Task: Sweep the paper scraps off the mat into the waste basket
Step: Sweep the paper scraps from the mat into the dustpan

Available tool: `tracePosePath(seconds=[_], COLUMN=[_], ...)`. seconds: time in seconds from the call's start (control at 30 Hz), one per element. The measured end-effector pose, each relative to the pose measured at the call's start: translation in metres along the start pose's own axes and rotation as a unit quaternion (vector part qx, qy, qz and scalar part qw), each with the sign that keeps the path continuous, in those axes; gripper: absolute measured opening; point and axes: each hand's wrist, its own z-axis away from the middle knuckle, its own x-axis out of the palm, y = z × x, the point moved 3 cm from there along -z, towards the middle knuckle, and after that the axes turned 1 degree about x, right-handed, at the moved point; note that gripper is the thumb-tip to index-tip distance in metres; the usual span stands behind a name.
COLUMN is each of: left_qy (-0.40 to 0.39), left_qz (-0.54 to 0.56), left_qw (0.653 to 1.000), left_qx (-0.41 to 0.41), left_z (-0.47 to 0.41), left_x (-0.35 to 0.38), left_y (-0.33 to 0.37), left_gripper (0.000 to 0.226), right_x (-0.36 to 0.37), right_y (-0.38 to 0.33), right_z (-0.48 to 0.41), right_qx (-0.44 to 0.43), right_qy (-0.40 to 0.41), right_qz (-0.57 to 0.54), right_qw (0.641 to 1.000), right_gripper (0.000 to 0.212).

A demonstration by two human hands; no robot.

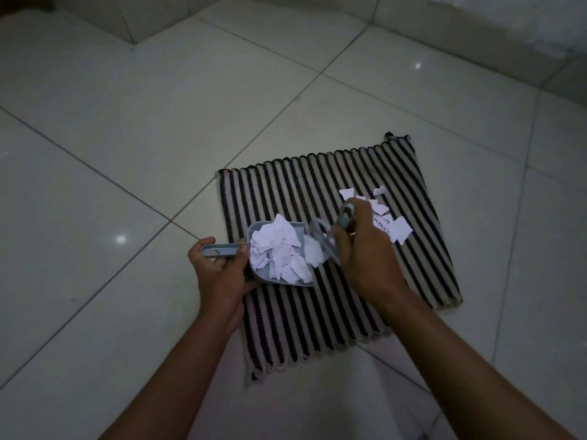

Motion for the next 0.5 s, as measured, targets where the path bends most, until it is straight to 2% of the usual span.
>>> tracePosePath(seconds=[0.13,0.23,0.33,0.4,0.5], left_qy=[-0.003,-0.004,-0.004,0.000,0.004], left_qz=[0.003,-0.004,-0.005,-0.008,-0.011], left_qw=[1.000,1.000,1.000,1.000,1.000], left_qx=[-0.004,0.000,0.003,0.004,0.002], left_z=[0.007,0.012,0.014,0.014,0.015], left_x=[0.000,-0.004,-0.006,-0.005,-0.003], left_y=[-0.001,-0.002,-0.002,-0.002,-0.005], left_gripper=[0.049,0.048,0.047,0.047,0.049], right_x=[0.005,-0.015,-0.030,-0.029,-0.014], right_y=[-0.007,-0.001,0.009,0.011,0.003], right_z=[0.017,0.020,0.015,0.010,0.008], right_qx=[-0.021,0.016,0.048,0.054,0.033], right_qy=[0.028,0.099,0.147,0.139,0.085], right_qz=[-0.041,-0.081,-0.068,-0.046,-0.018], right_qw=[0.999,0.992,0.986,0.988,0.996], right_gripper=[0.021,0.027,0.031,0.031,0.022])
